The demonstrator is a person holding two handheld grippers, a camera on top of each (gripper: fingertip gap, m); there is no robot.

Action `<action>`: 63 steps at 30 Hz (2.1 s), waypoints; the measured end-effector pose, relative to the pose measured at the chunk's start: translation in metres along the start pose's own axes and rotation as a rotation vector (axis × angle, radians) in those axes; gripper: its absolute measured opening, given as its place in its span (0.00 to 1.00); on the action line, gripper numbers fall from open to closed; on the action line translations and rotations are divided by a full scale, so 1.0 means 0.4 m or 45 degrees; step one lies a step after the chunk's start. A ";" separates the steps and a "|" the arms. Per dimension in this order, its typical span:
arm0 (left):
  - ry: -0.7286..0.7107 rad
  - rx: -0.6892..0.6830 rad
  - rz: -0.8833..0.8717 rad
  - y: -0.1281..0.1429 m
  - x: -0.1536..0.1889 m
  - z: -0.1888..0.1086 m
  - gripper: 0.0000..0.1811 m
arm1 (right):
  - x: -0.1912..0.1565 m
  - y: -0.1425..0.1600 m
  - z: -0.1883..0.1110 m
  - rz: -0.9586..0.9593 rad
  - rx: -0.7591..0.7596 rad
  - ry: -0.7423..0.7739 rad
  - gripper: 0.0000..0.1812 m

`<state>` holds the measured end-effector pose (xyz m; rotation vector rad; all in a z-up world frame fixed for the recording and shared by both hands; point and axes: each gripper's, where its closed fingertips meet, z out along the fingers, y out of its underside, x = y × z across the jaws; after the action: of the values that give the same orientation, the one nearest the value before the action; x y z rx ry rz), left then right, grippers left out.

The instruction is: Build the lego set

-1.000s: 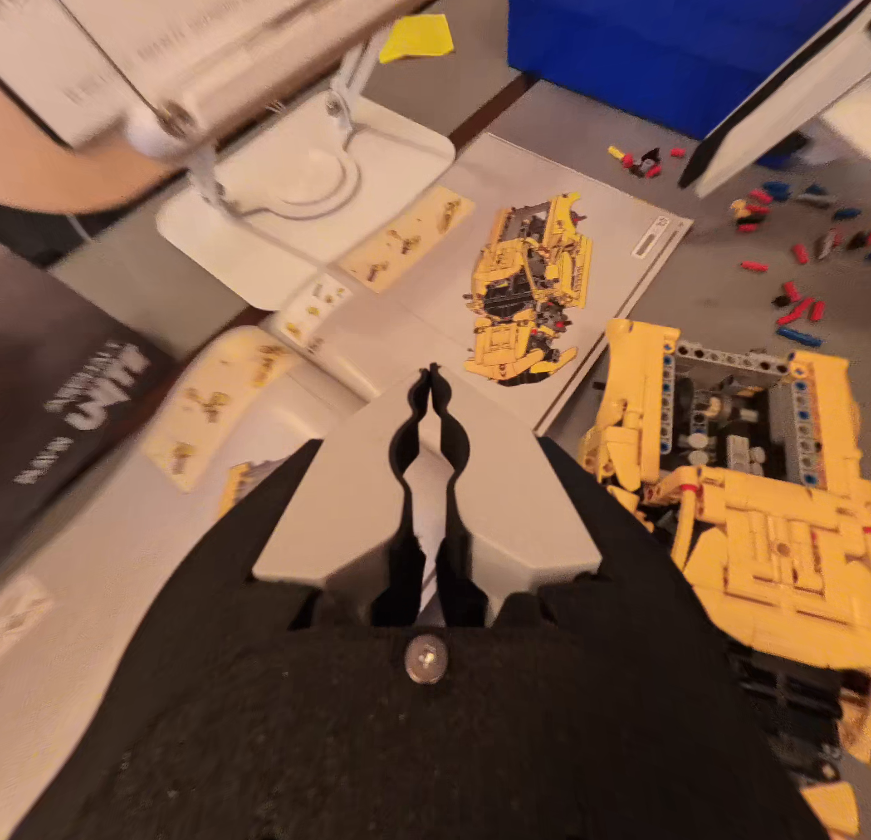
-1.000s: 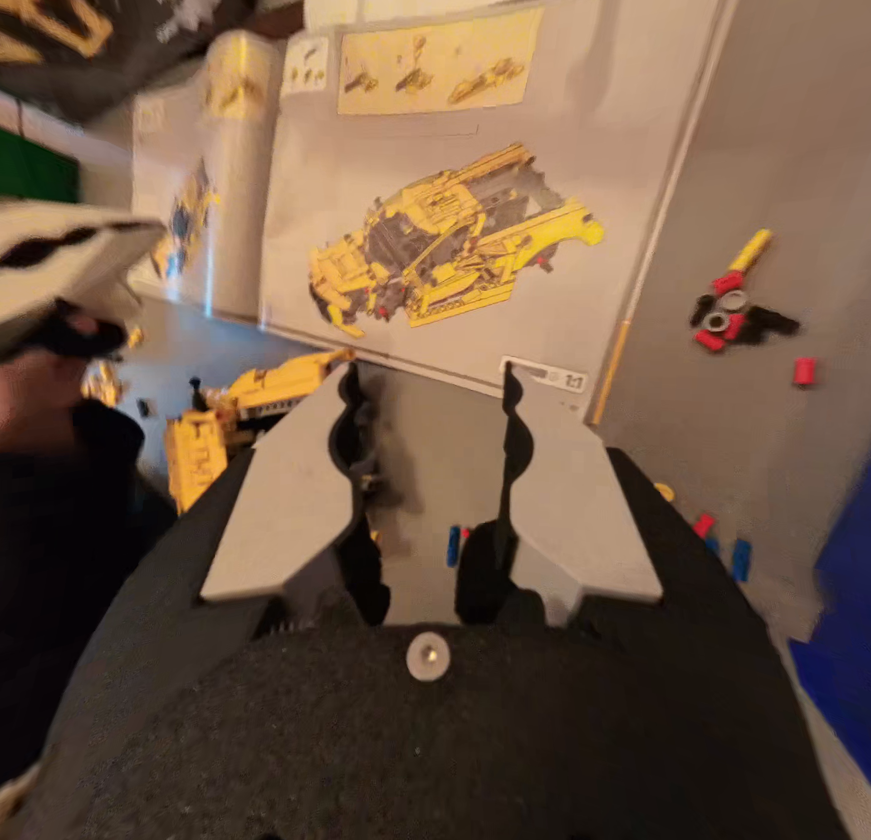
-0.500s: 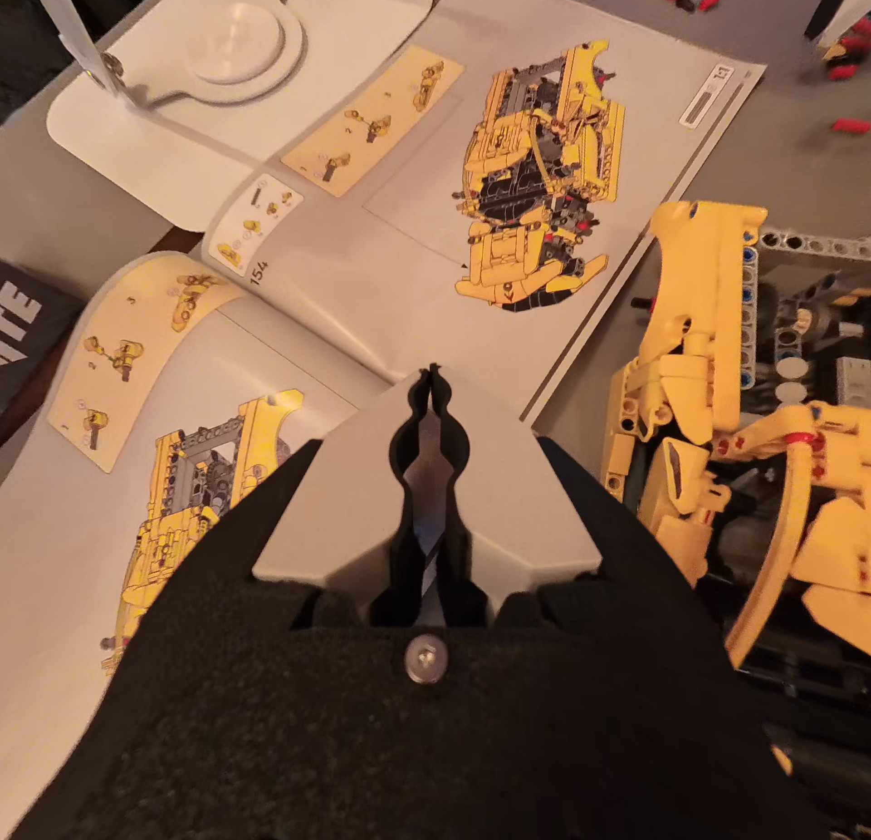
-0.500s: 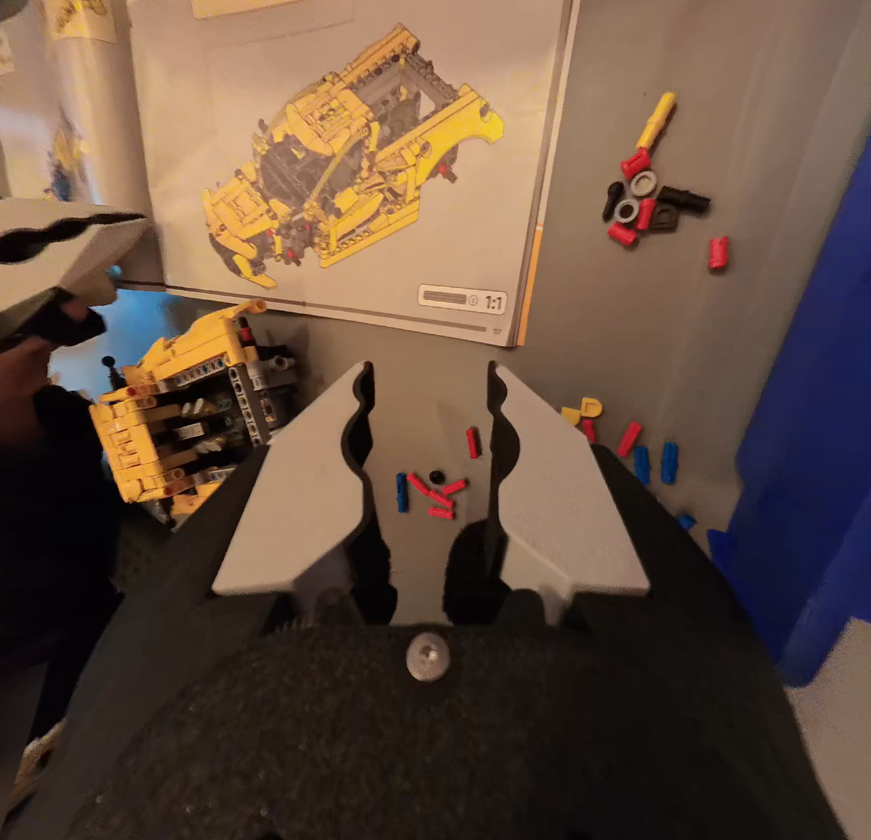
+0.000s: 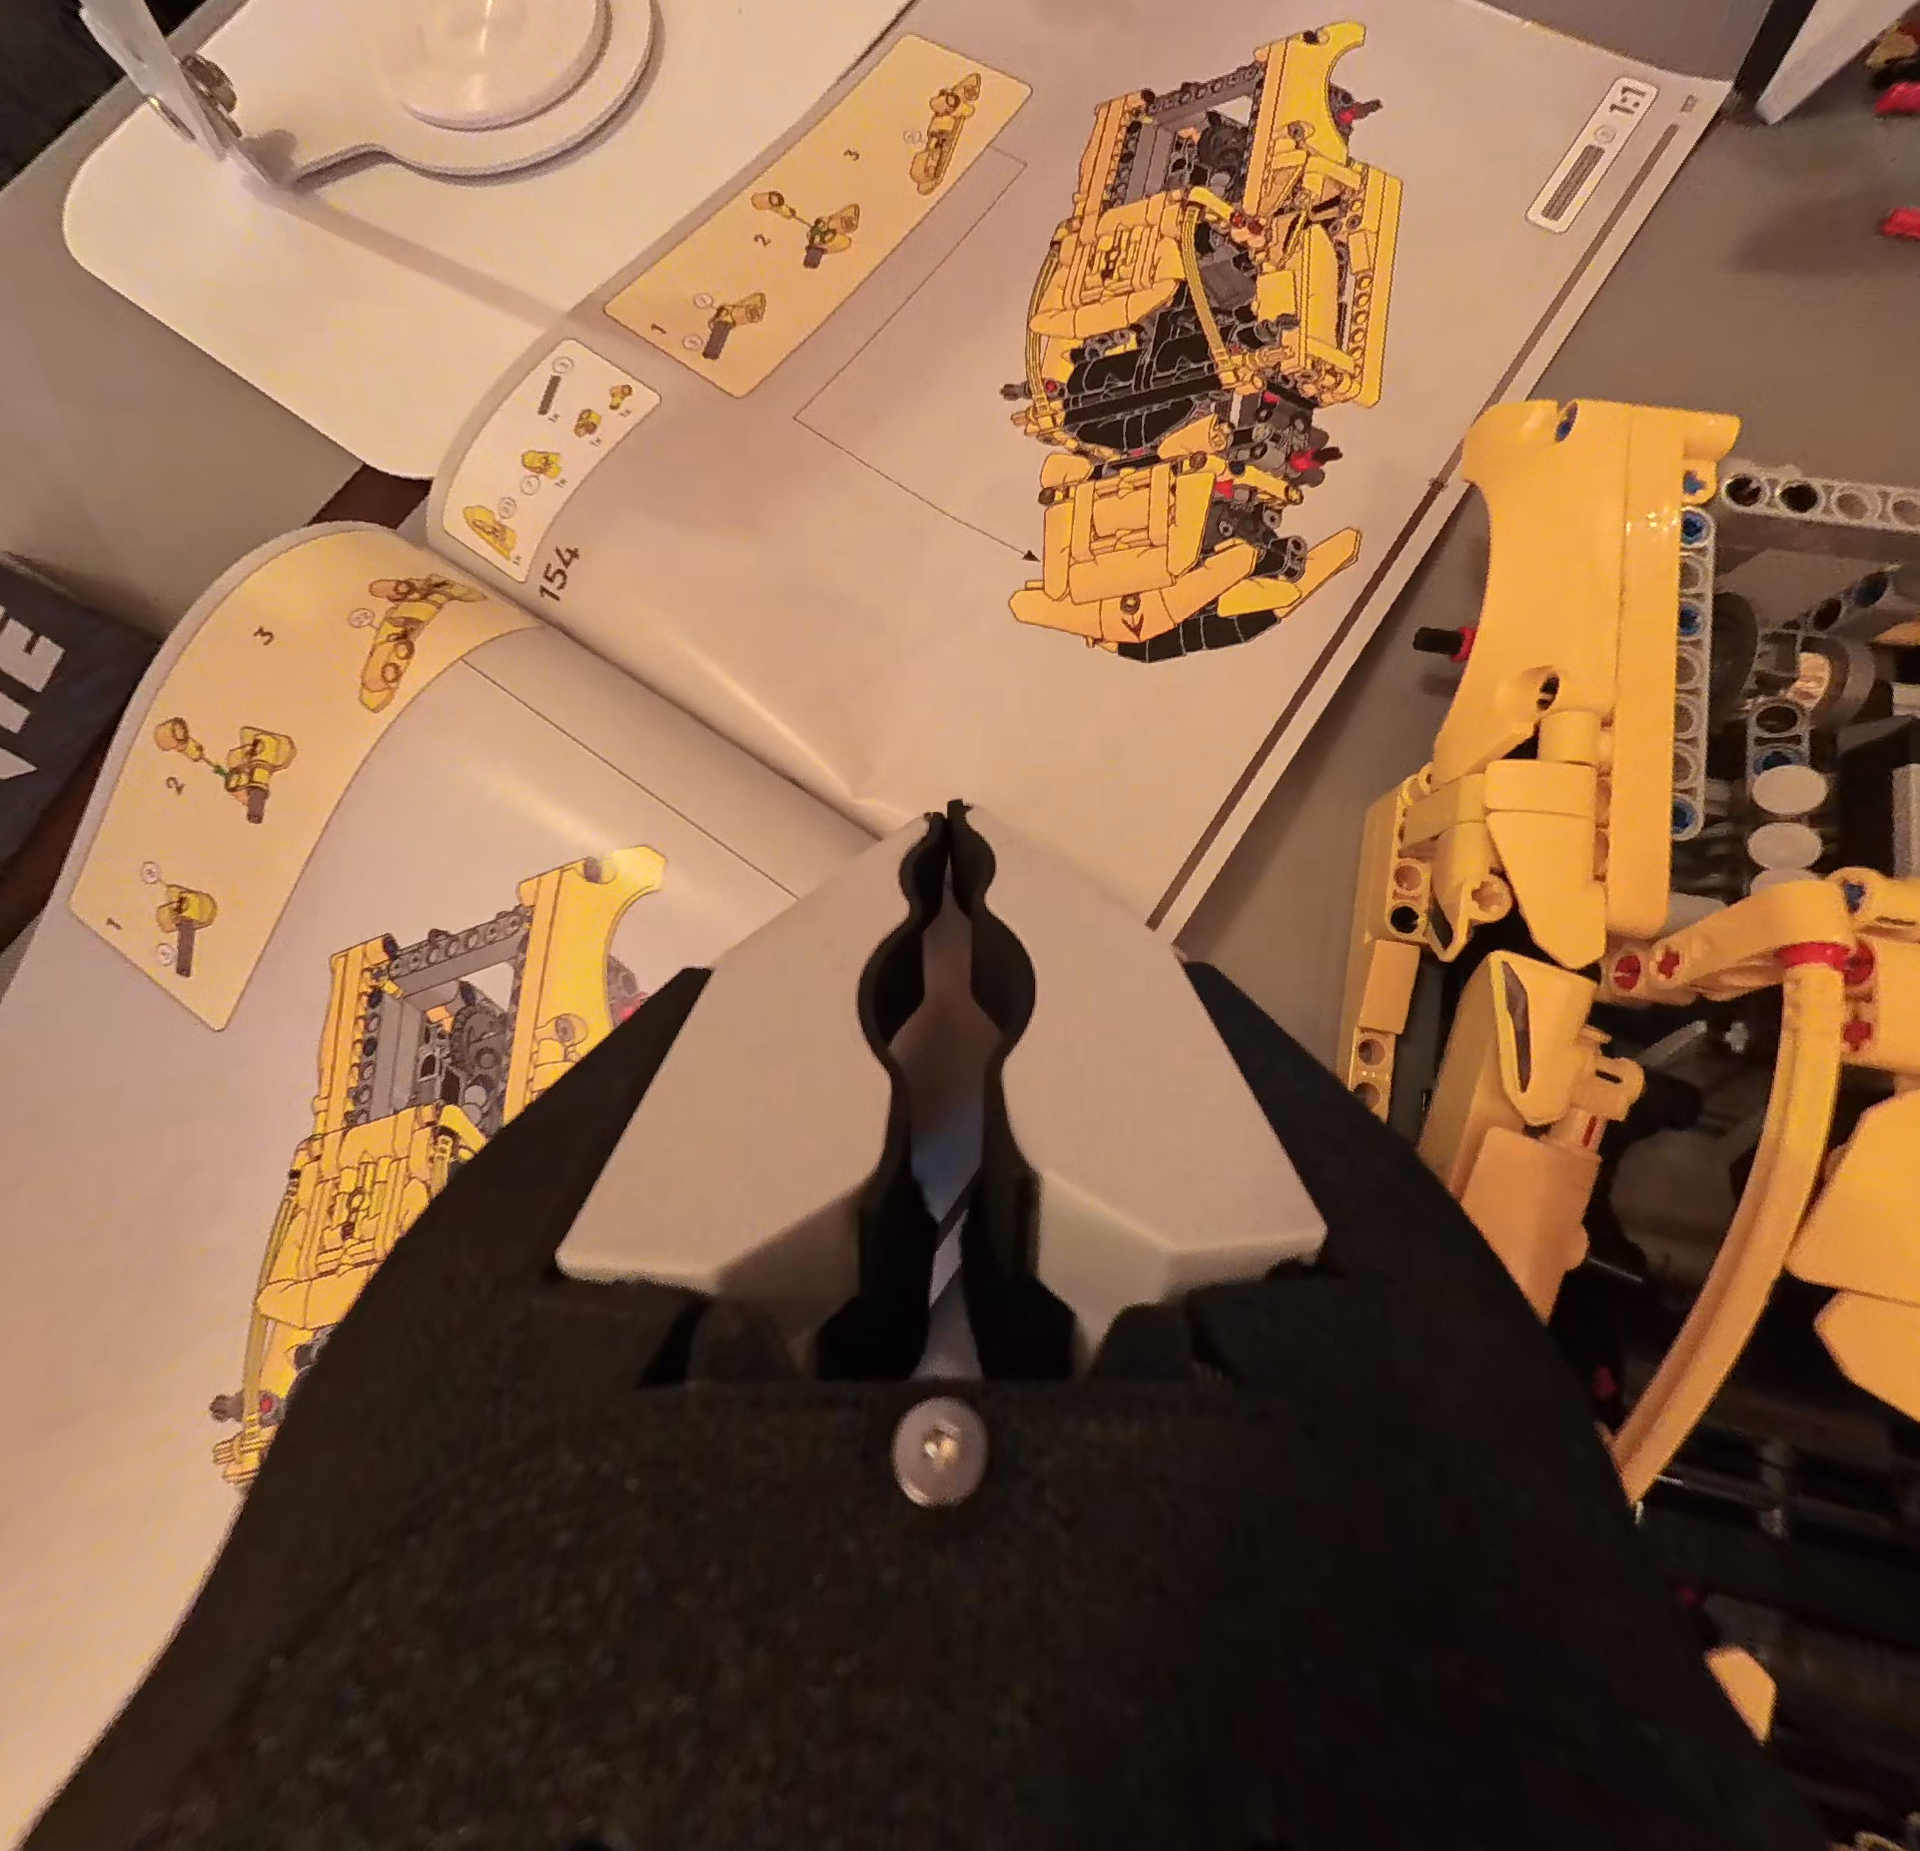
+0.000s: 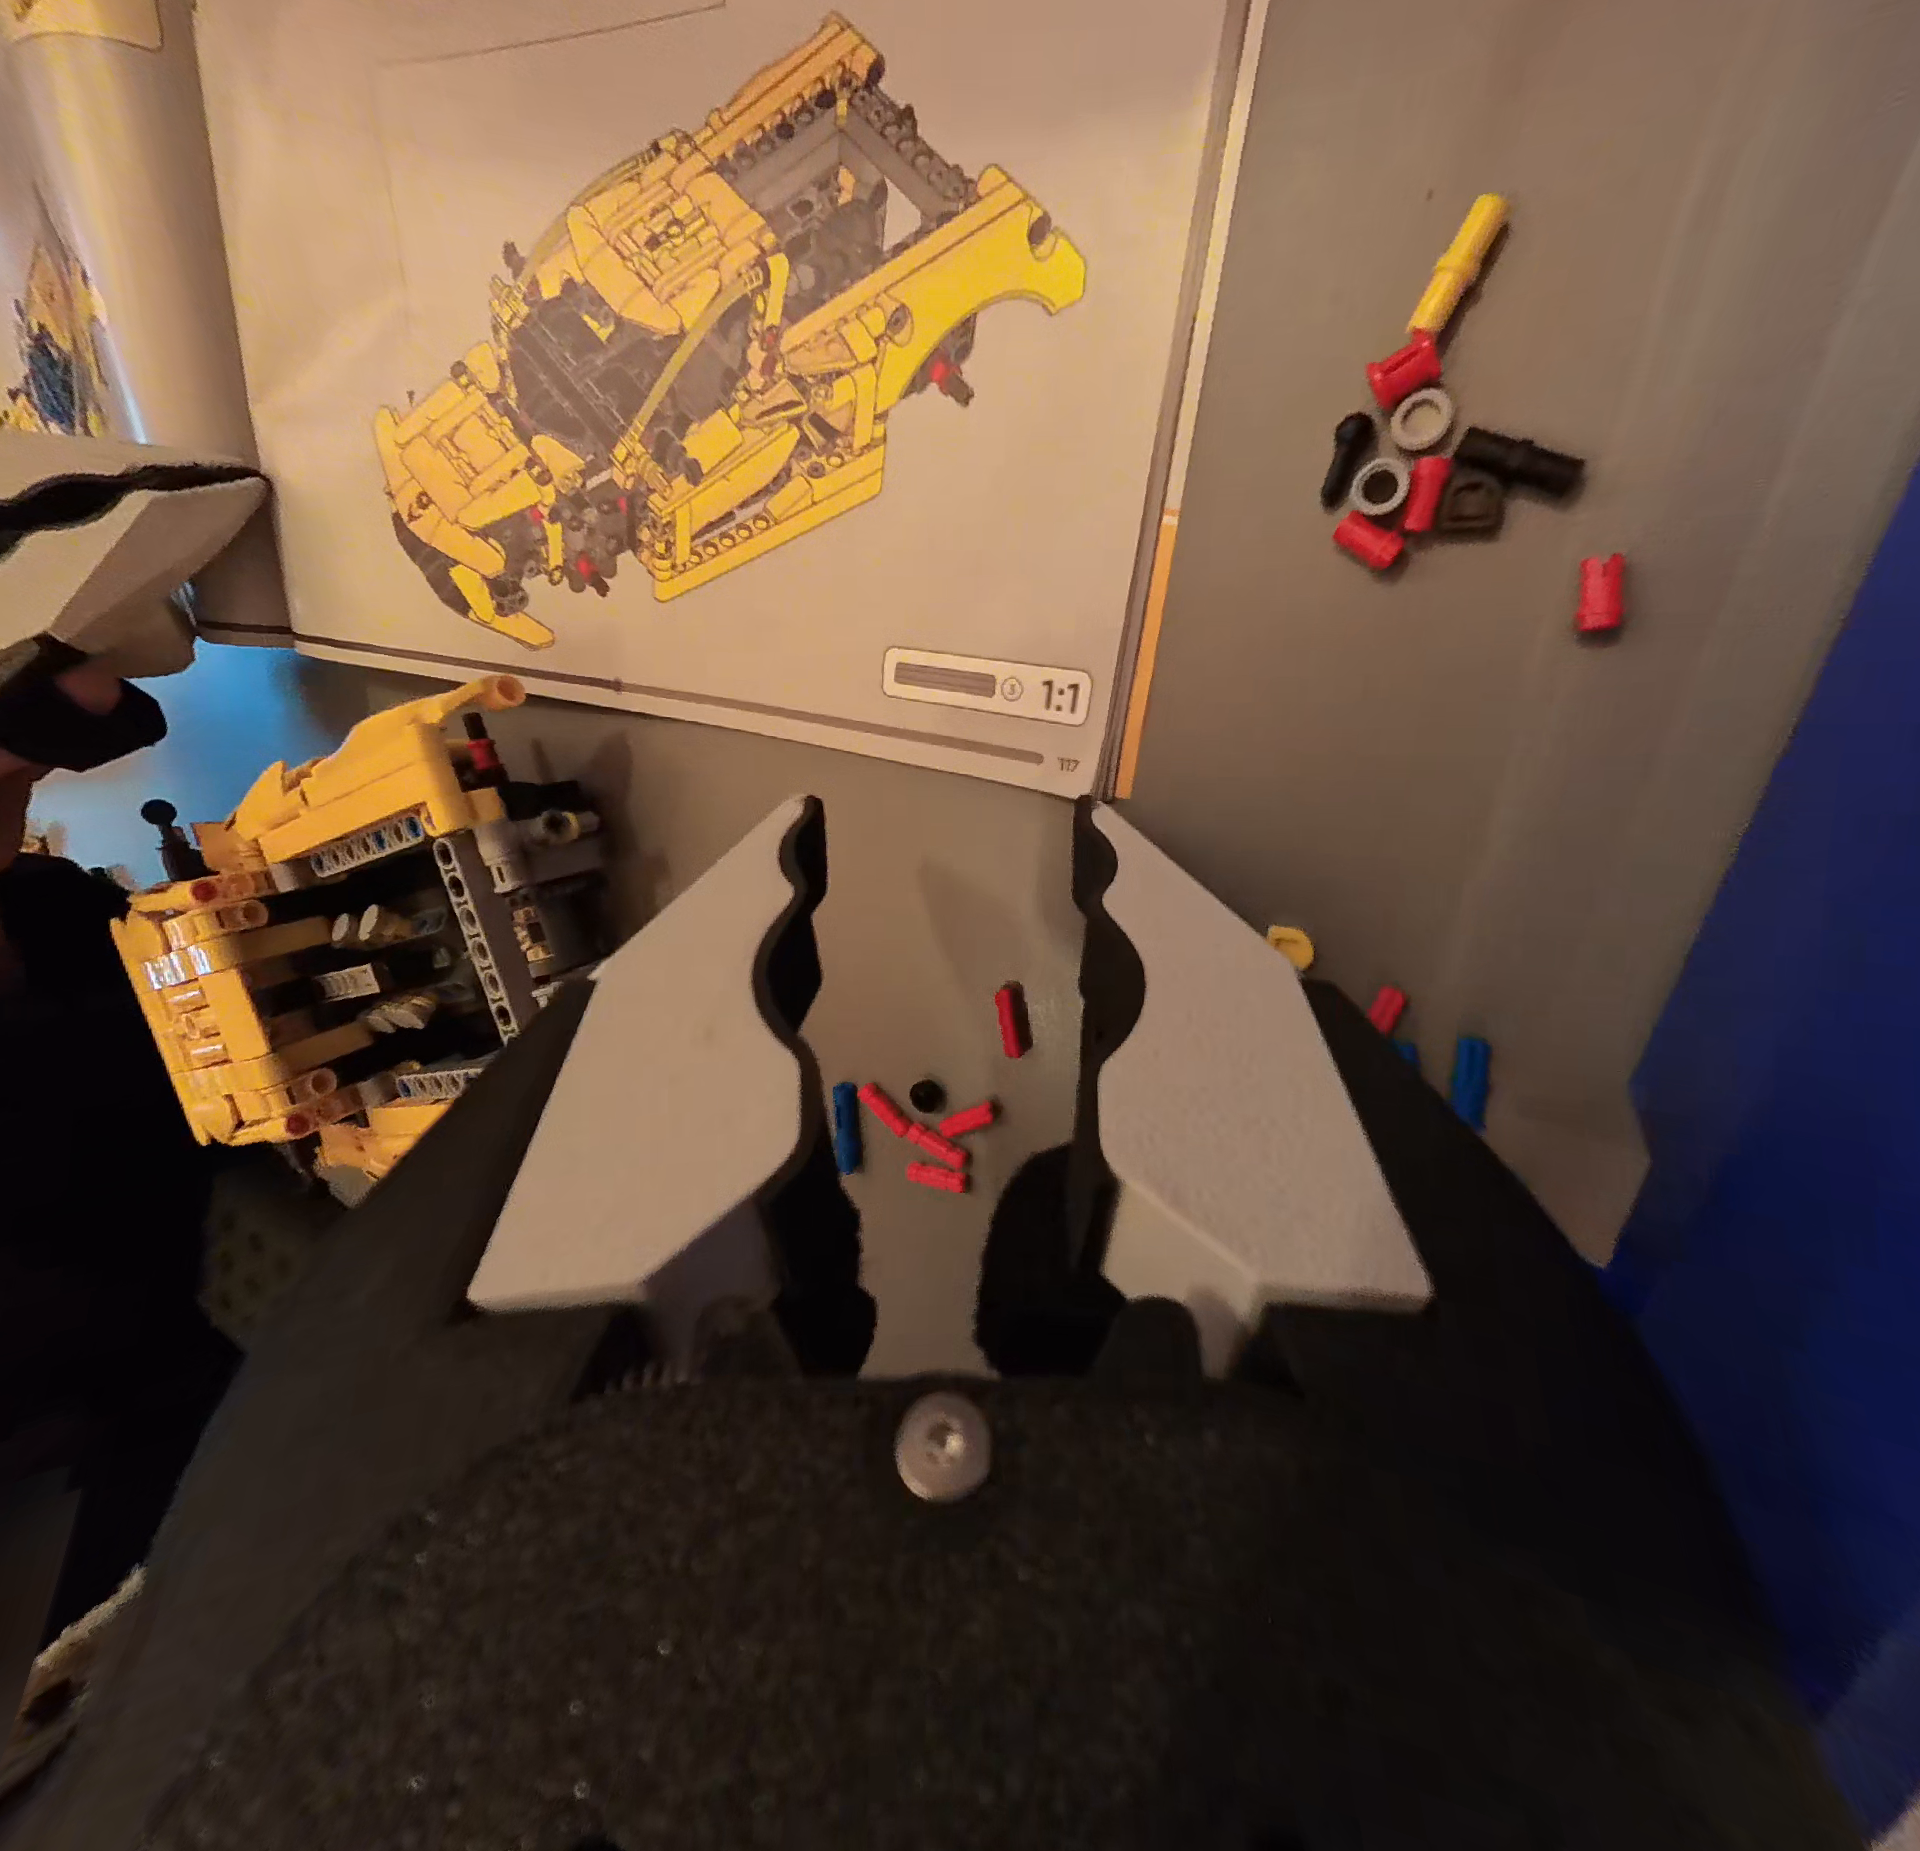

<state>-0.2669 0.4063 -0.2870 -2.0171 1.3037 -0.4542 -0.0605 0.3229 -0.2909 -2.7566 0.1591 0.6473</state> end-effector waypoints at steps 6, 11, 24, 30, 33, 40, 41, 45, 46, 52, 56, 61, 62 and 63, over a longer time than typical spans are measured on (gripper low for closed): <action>0.008 -0.001 -0.006 0.001 0.000 -0.001 0.00 | 0.004 -0.002 -0.003 0.006 0.008 0.019 0.26; 0.009 0.000 -0.005 0.001 0.000 -0.001 0.00 | 0.000 -0.004 0.003 -0.002 0.004 0.011 0.26; 0.010 0.001 -0.007 0.001 0.000 -0.001 0.00 | 0.009 -0.004 0.004 -0.008 0.000 0.051 0.26; 0.008 0.002 -0.005 0.001 0.000 -0.001 0.00 | 0.010 -0.008 0.006 -0.021 0.000 0.068 0.24; 0.009 0.002 -0.005 0.001 0.000 0.000 0.00 | 0.024 -0.009 0.003 -0.022 -0.001 0.114 0.18; 0.010 0.003 -0.007 0.002 0.000 0.000 0.00 | 0.057 -0.015 0.007 -0.047 -0.023 0.260 0.02; 0.010 0.004 -0.007 0.002 0.000 0.000 0.00 | 0.060 -0.013 0.008 -0.052 -0.033 0.276 0.01; 0.012 0.004 -0.009 0.002 -0.001 0.000 0.00 | 0.064 -0.011 0.010 -0.077 -0.056 0.319 0.00; 0.013 0.005 -0.010 0.002 -0.001 0.000 0.00 | 0.063 -0.012 0.008 -0.089 -0.059 0.331 0.00; 0.020 0.008 -0.021 0.002 -0.001 0.000 0.00 | 0.044 -0.018 -0.014 -0.164 -0.054 0.393 0.00; 0.021 0.007 -0.023 0.003 -0.001 0.000 0.00 | 0.031 -0.022 -0.036 -0.202 -0.037 0.435 0.00; 0.021 0.007 -0.026 0.003 -0.001 0.000 0.00 | -0.004 -0.036 -0.053 -0.282 0.010 0.431 0.00; 0.021 0.007 -0.027 0.003 -0.001 0.000 0.00 | -0.025 -0.042 -0.052 -0.298 0.034 0.389 0.00; 0.021 0.007 -0.029 0.003 -0.001 0.000 0.00 | -0.042 -0.047 -0.053 -0.317 0.053 0.364 0.00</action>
<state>-0.2680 0.4064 -0.2881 -2.0292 1.2896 -0.4855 -0.0636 0.3346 -0.2603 -2.7527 -0.1067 0.1824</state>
